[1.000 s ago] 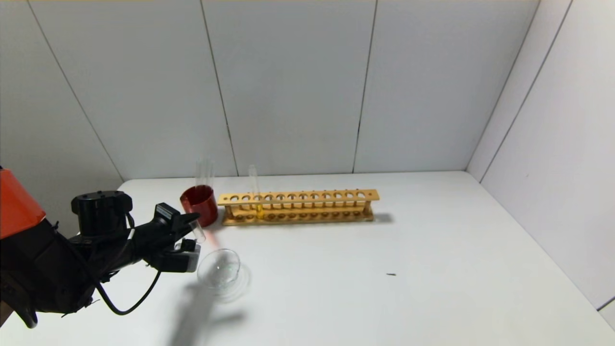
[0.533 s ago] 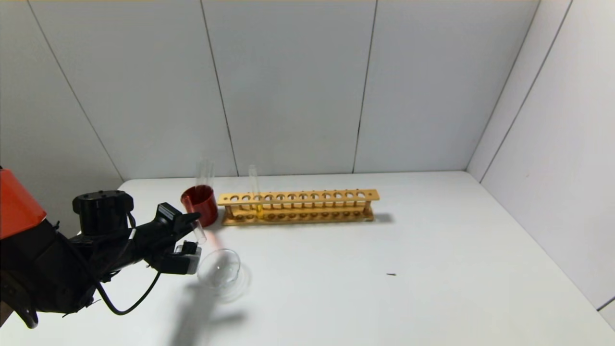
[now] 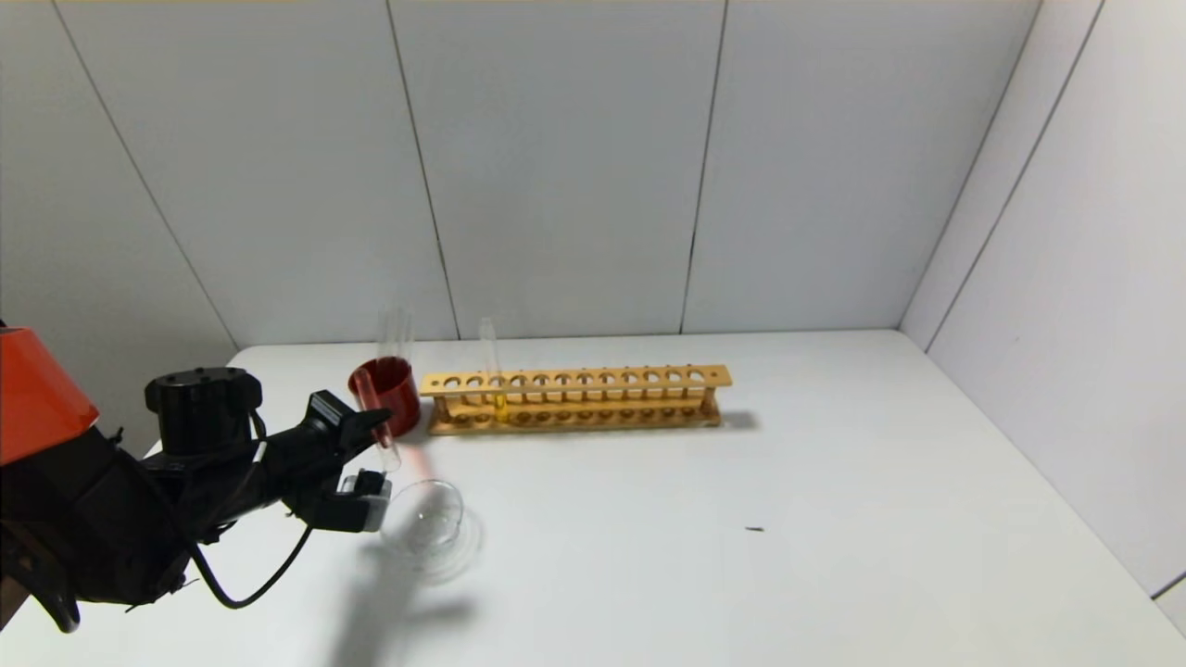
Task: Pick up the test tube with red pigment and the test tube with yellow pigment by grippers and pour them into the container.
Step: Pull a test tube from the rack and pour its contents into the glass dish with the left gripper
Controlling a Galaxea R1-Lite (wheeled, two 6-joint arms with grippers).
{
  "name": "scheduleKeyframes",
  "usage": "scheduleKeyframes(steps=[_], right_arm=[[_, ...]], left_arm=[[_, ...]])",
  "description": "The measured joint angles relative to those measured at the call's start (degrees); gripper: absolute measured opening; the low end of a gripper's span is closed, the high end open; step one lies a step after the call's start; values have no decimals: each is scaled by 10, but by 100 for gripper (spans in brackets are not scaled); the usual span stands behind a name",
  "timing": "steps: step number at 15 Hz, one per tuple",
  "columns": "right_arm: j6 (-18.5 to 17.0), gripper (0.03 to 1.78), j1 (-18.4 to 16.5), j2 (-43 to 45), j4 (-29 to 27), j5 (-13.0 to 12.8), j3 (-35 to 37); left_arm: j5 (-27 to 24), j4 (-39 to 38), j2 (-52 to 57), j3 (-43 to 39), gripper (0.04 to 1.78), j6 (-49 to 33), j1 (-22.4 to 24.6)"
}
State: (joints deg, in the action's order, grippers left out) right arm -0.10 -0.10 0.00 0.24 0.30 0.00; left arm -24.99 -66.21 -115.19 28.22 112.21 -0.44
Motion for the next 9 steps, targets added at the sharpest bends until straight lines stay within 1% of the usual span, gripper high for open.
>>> scheduleKeyframes(steps=[9], right_arm=[[0,175,0,0,0,0,0]], left_arm=[[-1,-13,-5,0,30,51,-7]])
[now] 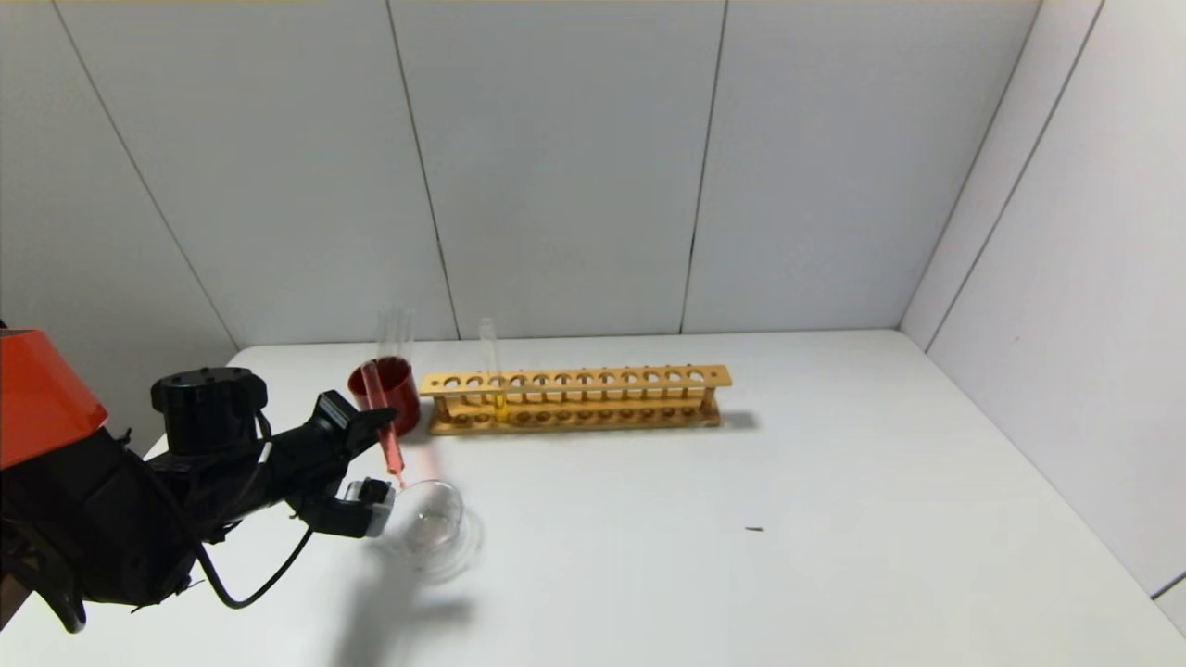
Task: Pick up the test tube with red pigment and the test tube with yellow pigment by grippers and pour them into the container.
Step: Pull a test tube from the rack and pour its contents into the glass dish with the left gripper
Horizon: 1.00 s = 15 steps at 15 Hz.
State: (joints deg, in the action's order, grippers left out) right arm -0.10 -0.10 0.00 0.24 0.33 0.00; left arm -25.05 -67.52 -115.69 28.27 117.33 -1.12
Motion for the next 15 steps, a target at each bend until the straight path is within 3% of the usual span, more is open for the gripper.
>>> scheduleKeyframes(steps=[15], right_arm=[[0,175,0,0,0,0,0]], left_arm=[[-13,-39,14,-15,30,67,-10]])
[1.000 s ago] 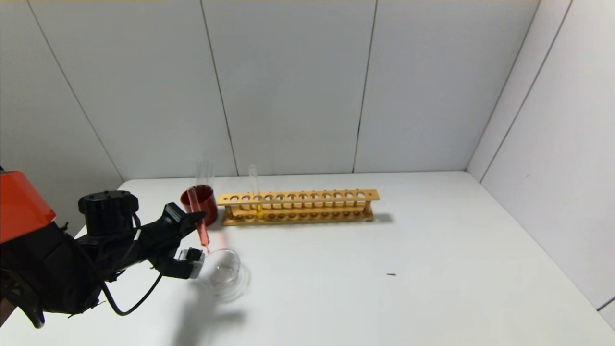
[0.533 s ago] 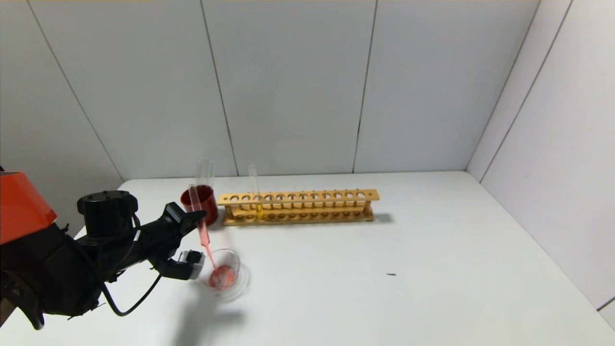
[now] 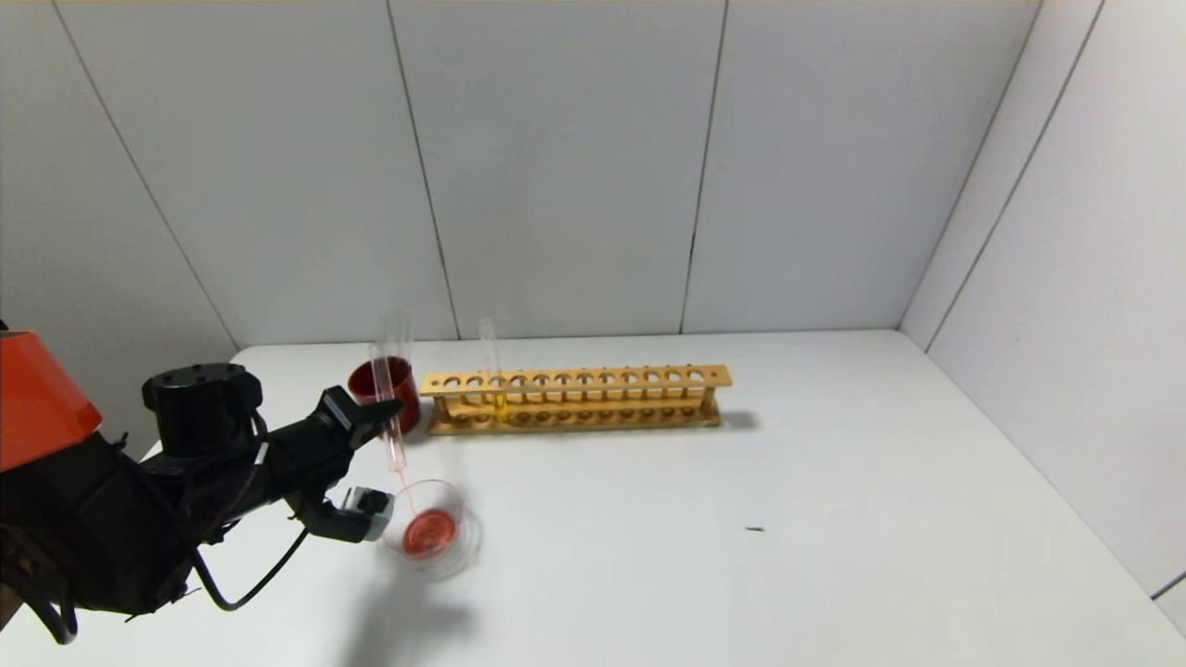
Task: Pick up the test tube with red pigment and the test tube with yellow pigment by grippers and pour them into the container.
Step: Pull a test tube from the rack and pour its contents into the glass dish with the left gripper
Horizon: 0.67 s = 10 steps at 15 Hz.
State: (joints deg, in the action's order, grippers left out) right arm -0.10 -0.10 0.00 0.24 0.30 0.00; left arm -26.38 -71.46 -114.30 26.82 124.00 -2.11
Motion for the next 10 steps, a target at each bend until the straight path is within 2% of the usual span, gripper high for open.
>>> scheduleKeyframes(steps=[10], right_arm=[[0,175,0,0,0,0,0]], left_arm=[[-13,-35,18,-22,30,40,0]])
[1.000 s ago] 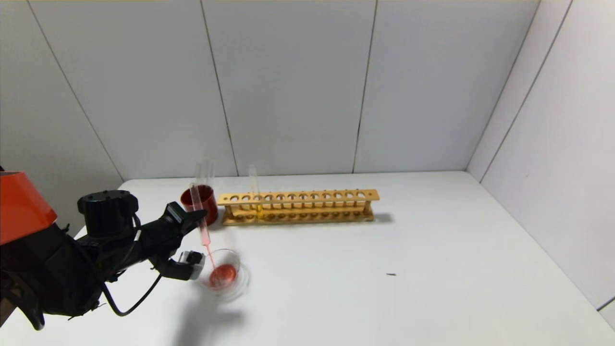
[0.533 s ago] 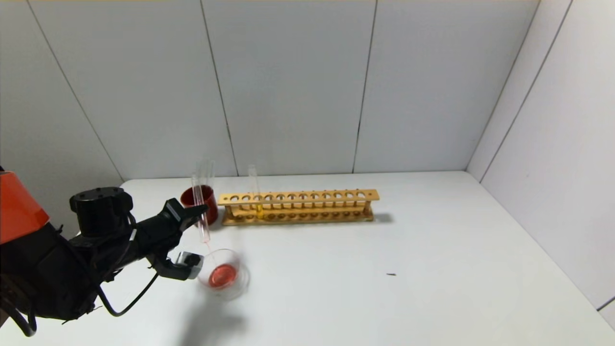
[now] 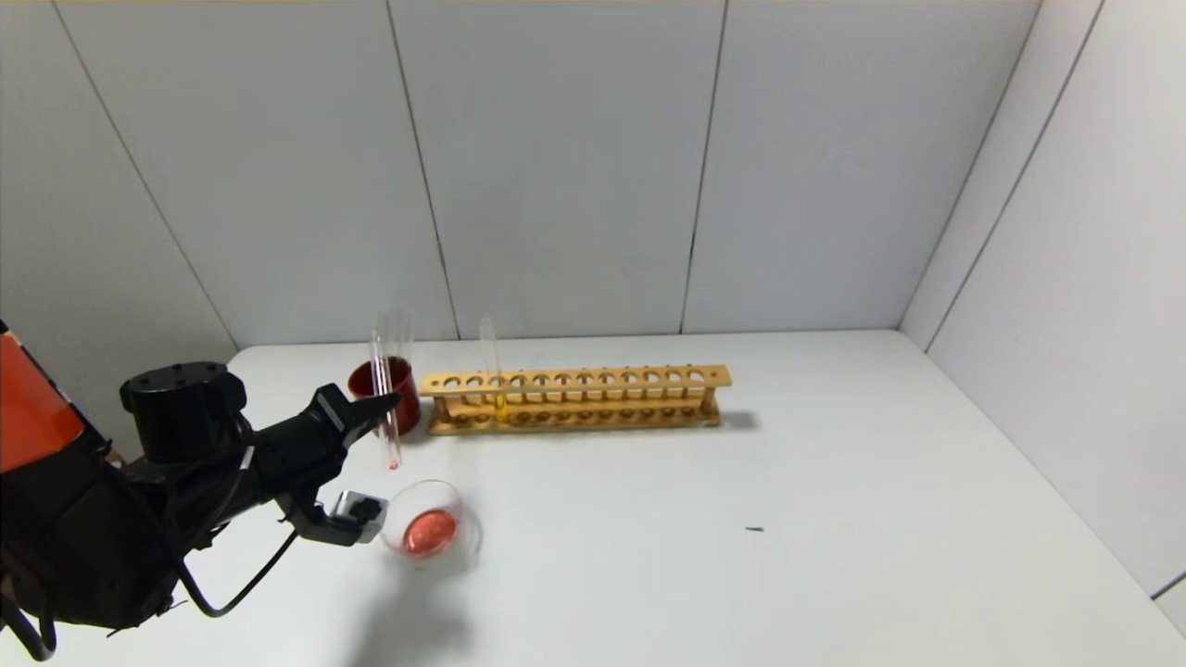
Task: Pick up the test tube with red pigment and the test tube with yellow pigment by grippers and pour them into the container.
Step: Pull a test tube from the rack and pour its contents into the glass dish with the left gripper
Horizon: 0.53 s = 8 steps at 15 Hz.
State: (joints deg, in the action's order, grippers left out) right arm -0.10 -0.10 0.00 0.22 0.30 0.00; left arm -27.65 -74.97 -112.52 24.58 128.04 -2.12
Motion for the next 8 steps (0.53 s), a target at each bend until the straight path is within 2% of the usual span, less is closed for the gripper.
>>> scheduleKeyframes(steps=[5,8], right_arm=[[0,175,0,0,0,0,0],[0,175,0,0,0,0,0]], left_arm=[[-3,0,4,-2,30,8,0],[3,-10,8,6,30,-14,3]])
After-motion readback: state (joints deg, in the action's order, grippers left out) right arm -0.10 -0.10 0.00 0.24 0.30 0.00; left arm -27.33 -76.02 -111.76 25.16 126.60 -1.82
